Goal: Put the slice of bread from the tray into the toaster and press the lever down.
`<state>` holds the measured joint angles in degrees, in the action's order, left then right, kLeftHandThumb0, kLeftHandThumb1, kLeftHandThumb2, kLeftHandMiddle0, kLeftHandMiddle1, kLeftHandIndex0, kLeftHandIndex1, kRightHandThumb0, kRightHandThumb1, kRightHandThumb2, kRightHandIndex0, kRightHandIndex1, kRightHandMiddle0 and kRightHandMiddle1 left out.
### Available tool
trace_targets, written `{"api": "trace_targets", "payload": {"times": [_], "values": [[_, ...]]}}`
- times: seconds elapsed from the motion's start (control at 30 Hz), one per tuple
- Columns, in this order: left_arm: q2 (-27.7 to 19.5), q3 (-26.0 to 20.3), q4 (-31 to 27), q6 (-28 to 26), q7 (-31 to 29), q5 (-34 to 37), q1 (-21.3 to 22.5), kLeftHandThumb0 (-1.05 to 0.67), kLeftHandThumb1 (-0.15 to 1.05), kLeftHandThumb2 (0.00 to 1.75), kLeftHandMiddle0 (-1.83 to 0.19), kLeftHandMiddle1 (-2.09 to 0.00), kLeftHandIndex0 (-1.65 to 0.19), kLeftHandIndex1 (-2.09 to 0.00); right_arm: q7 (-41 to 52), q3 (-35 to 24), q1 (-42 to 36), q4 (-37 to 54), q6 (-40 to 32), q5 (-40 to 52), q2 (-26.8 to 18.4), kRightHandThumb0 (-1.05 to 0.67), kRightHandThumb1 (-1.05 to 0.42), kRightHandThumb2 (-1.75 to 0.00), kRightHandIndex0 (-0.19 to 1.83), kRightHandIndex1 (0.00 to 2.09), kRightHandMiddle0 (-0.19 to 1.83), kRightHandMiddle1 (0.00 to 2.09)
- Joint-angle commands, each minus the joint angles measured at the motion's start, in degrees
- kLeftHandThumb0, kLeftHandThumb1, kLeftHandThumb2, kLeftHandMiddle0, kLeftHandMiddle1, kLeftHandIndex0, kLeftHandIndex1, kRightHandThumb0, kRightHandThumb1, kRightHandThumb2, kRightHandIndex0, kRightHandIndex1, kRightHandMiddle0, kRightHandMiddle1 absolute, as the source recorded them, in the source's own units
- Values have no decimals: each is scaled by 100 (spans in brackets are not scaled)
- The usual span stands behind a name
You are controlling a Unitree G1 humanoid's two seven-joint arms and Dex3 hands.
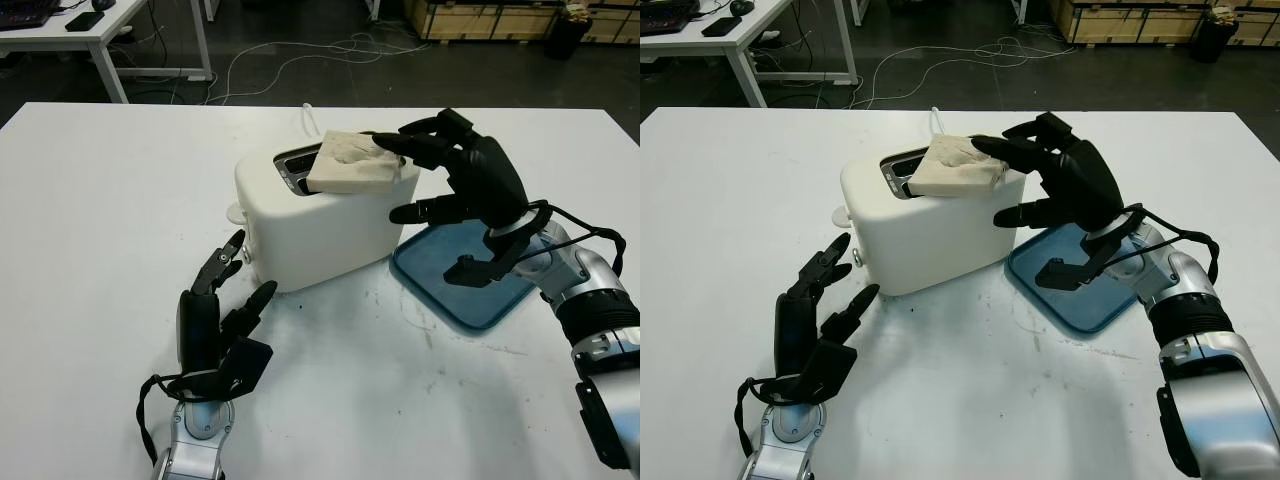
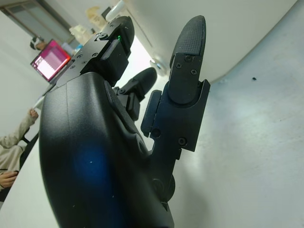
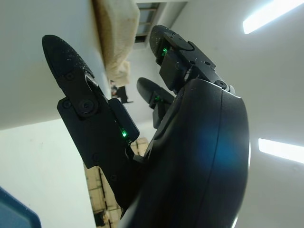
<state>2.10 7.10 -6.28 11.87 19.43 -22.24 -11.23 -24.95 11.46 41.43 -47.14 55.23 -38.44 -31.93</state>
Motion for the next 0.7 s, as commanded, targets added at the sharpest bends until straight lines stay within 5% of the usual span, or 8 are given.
{"api": "trace_targets", "payload": {"times": [0.0,0.67], "values": [[23,20,-69,-36,-6,-26,-27,-60,92,18,-35,-79,-54,-1,-303,22,139,-81,177,-80,45,-57,-65,0,29,101,64,16],[31,48,-88,-33,5,-41,-49,-61,92,18,-34,-81,-55,0,-1267,795,749,-507,89,-1017,-61,-64,-60,0,15,100,72,18]]}}
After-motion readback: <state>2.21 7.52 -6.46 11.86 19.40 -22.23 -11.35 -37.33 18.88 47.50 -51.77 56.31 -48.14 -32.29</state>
